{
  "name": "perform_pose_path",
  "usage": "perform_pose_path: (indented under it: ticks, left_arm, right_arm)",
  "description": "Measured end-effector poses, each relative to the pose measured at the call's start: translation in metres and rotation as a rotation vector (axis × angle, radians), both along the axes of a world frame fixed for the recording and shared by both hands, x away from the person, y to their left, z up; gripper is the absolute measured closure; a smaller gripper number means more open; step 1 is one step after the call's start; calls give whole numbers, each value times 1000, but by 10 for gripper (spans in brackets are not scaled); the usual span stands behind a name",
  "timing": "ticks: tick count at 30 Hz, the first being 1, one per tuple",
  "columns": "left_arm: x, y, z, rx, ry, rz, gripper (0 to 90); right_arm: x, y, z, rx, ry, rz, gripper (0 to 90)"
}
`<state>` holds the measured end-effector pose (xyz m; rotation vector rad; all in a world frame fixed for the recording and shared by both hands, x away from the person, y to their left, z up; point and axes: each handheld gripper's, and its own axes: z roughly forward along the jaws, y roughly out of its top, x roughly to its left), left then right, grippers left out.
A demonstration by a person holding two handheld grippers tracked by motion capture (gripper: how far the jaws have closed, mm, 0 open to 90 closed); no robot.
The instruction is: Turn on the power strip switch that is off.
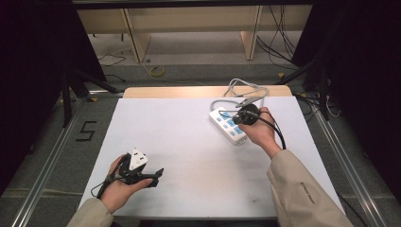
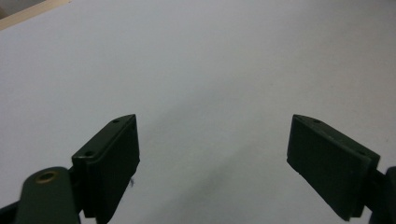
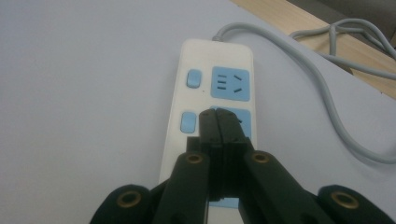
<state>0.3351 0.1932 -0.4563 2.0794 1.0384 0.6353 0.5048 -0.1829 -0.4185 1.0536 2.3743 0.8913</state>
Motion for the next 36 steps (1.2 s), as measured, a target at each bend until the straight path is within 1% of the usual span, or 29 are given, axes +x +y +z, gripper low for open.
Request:
perform_pose_path:
  ticks: [11, 21, 32, 36]
  left_arm:
    - [0, 0, 0, 3, 3, -1, 167]
    - [0, 0, 0, 2, 4, -5, 168]
    - [0, 0, 0, 6, 4, -9, 168]
    - [1, -1, 0, 8, 7, -10, 168]
  right_arm:
    - [11, 7, -2, -13, 19, -6, 900]
    - [21, 11, -5, -11, 35, -15, 900]
    - [28, 12, -8, -9, 54, -27, 900]
    - [29, 14, -8, -11, 53, -26, 900]
